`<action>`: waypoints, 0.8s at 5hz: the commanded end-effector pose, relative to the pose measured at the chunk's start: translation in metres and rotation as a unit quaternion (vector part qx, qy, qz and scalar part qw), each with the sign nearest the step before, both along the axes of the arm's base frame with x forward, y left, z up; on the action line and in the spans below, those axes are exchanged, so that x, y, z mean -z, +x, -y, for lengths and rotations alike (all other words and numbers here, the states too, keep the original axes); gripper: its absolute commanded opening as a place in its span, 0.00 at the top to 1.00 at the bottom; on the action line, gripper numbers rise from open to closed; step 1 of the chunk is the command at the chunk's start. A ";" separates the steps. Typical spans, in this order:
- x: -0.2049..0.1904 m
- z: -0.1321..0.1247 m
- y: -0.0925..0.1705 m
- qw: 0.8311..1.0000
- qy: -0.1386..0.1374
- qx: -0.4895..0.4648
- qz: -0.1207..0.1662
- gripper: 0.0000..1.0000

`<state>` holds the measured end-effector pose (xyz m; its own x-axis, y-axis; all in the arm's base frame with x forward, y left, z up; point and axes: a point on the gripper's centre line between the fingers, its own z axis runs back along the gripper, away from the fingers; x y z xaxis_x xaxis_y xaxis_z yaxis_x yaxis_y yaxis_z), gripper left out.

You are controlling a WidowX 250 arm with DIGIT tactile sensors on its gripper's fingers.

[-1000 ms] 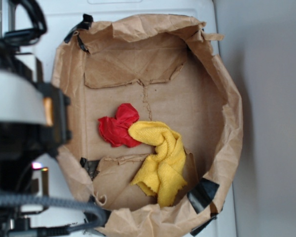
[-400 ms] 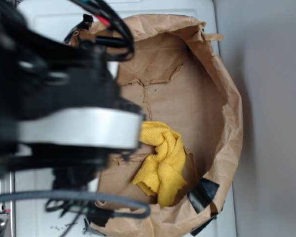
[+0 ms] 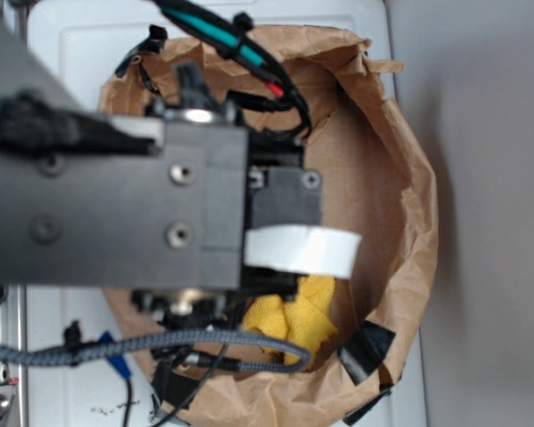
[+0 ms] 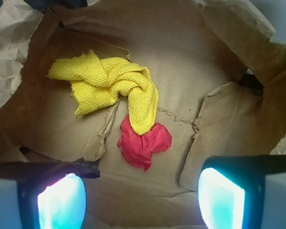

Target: Grab the red paper.

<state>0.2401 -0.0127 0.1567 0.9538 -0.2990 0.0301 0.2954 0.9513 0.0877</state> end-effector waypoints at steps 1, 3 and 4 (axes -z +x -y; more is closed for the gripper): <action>-0.014 0.001 0.005 1.000 -0.001 0.000 0.027 0.00; 0.009 -0.027 0.005 0.999 -0.003 -0.011 0.038 0.00; 0.029 -0.043 0.009 0.998 -0.027 0.005 0.059 0.00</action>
